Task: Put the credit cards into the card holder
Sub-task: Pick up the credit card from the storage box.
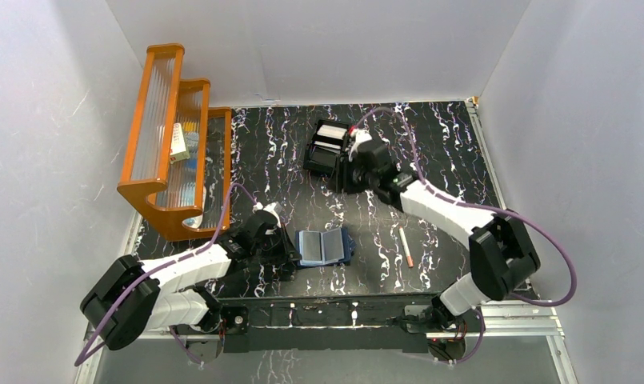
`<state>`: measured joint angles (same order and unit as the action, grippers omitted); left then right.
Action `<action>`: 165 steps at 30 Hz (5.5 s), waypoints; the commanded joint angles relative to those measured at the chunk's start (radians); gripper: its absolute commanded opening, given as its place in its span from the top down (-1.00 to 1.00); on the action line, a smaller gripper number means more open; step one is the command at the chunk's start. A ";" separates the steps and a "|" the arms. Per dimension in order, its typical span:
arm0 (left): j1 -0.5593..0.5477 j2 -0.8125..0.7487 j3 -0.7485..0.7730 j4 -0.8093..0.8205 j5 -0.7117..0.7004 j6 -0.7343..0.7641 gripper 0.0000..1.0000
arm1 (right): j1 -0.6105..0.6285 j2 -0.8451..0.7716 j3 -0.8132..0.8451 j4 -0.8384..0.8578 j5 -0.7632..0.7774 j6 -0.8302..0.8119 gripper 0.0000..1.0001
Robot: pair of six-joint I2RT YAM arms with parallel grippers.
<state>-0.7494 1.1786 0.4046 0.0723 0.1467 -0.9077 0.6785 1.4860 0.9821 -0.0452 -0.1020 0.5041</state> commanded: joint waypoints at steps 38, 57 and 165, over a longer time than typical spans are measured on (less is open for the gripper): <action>-0.004 -0.120 0.005 -0.072 -0.025 0.049 1.00 | -0.097 0.808 0.841 0.027 0.273 -1.251 0.20; -0.004 -0.105 0.009 -0.065 -0.021 0.049 1.00 | -0.131 0.870 0.950 0.054 0.297 -1.208 -0.08; -0.002 -0.243 0.371 0.003 -0.043 -0.084 -0.19 | -0.126 -0.283 -0.520 1.135 -0.588 0.856 1.00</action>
<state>-0.7494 0.9169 0.7265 0.0296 0.0696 -1.0138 0.5449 1.2160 0.4595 1.0264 -0.6647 1.3636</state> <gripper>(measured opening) 0.640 0.017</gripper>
